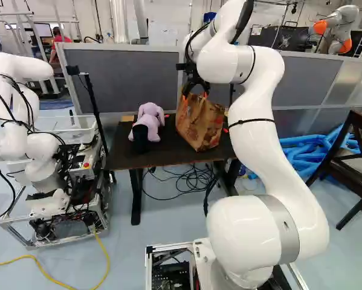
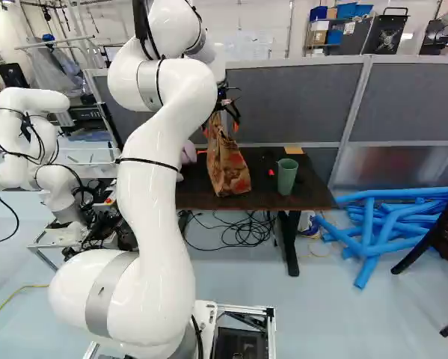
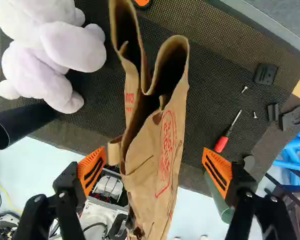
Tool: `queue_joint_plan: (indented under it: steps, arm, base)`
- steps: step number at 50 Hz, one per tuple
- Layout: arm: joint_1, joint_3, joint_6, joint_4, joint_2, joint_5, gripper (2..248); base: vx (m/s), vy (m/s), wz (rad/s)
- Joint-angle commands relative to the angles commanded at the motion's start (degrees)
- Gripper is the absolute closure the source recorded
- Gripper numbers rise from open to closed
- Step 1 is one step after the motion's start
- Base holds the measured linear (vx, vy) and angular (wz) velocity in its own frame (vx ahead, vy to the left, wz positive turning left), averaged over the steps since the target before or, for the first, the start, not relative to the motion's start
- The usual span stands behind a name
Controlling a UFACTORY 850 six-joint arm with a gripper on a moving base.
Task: Pick up the bag on the ground and place it on the table
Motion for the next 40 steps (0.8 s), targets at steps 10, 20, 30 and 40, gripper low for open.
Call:
queue_joint_plan:
  steps: [10,20,30,40]
  arm:
    - [0.0,0.07,0.0,0.0,0.83,0.0,3]
    - [0.0,0.13,0.0,0.0,2.04,0.0,3]
    - [0.0,0.12,0.0,0.0,3.24,-0.13,3]
    - [0.0,0.06,0.0,0.0,4.43,-1.86,3]
  base:
    - [0.0,0.0,0.0]
    - [0.0,0.0,0.0]
    - [0.0,0.0,0.0]
    - [0.0,0.0,0.0]
